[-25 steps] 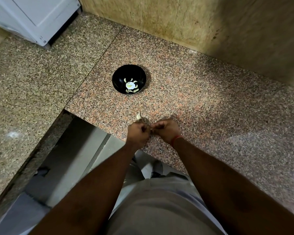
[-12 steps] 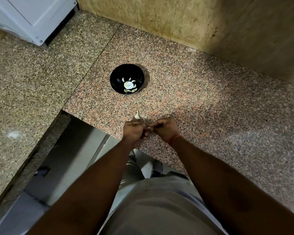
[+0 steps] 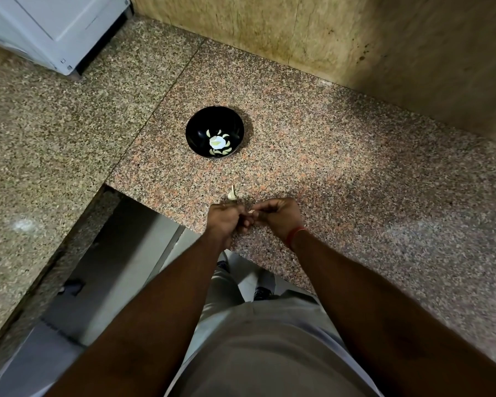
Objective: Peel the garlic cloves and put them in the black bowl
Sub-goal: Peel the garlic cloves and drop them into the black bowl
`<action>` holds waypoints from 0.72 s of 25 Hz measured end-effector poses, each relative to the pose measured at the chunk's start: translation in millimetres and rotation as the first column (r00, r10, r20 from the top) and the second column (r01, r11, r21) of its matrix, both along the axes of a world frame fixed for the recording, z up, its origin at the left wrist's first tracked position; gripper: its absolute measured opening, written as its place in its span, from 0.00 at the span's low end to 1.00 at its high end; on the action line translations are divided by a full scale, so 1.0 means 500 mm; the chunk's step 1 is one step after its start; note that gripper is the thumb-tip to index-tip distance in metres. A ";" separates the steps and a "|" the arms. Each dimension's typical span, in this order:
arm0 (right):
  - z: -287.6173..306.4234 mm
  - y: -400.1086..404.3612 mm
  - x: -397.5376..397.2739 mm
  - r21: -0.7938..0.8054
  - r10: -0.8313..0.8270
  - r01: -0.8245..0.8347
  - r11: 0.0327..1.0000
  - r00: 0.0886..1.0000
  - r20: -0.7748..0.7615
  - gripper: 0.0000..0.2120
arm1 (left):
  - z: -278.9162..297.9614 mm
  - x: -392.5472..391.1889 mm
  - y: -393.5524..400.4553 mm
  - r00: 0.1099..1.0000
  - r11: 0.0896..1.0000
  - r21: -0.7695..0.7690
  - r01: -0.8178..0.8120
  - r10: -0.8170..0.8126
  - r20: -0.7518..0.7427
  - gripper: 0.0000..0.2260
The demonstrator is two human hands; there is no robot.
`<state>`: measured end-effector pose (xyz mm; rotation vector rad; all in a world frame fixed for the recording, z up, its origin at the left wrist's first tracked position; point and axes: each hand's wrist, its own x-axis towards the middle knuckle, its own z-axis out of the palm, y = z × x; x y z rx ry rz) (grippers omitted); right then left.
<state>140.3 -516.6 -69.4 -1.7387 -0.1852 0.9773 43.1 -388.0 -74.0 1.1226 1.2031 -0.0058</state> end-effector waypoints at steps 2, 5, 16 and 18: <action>0.004 0.001 -0.002 0.009 -0.018 0.018 1.000 1.000 -0.008 0.06 | -0.004 0.001 0.000 1.000 1.000 -0.011 -0.025 0.024 -0.006 0.04; 0.007 0.001 -0.009 0.013 -0.033 0.033 0.999 0.999 0.006 0.07 | -0.005 0.003 0.000 0.999 0.999 -0.016 -0.051 0.051 -0.008 0.05; 0.009 0.003 -0.006 0.007 0.032 -0.033 0.999 0.989 0.146 0.06 | 0.003 -0.008 -0.009 0.994 0.999 0.022 -0.025 0.022 0.111 0.05; 0.017 0.004 -0.004 0.033 0.023 -0.027 0.999 0.992 0.122 0.06 | 0.007 -0.006 -0.010 0.990 0.999 0.012 -0.046 0.044 0.132 0.04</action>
